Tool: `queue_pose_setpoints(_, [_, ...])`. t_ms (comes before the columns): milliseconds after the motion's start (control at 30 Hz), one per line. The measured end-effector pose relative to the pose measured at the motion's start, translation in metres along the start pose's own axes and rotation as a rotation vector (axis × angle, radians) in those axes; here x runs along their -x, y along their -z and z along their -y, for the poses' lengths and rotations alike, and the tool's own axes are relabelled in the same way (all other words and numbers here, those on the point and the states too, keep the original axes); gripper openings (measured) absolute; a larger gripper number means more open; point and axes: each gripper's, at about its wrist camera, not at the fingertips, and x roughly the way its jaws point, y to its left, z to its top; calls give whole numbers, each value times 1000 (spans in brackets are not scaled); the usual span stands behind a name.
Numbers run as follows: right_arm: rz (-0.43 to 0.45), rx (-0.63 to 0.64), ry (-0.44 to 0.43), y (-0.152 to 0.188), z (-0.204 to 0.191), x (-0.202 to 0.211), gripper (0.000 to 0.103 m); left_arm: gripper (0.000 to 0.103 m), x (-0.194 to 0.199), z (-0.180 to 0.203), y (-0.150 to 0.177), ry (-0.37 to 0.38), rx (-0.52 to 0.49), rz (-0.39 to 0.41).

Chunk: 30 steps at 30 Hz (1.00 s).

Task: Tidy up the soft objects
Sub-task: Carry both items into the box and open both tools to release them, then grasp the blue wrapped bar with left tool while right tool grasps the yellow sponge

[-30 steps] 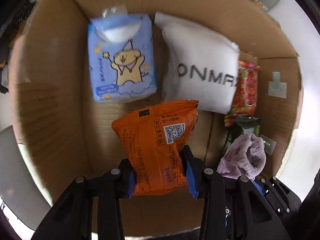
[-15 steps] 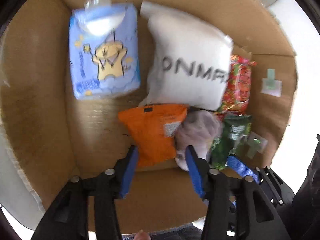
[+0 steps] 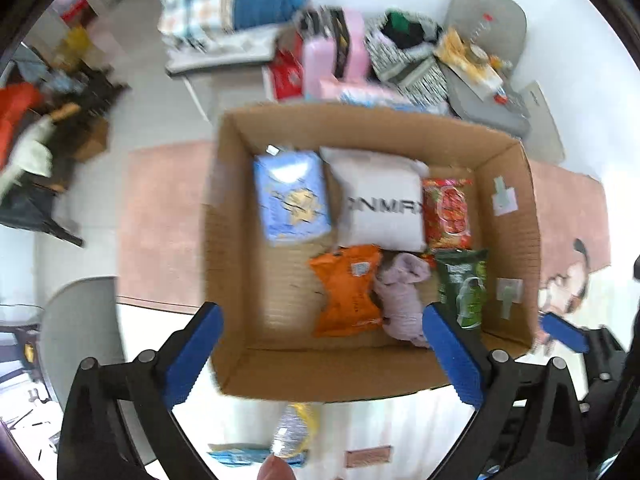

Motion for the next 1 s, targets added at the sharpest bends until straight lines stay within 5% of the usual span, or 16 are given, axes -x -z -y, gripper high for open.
queue_pose_setpoints(533, [127,-28,-78,67,2,64,103,102,57,-20,76,-65,74,134])
queue_pose_setpoints(733, [48,74,-202,107,-23,50,103,102,50,-84,157,-79,348,96])
queue_pose_setpoints(867, [-53,190,-224,136,-62,13,103,102,6,-141,240,-11,617,-30])
queue_pose_setpoints(1000, [-134,245,-218,154,-104,-35,103,83,-44,-169,297,48,767,-148])
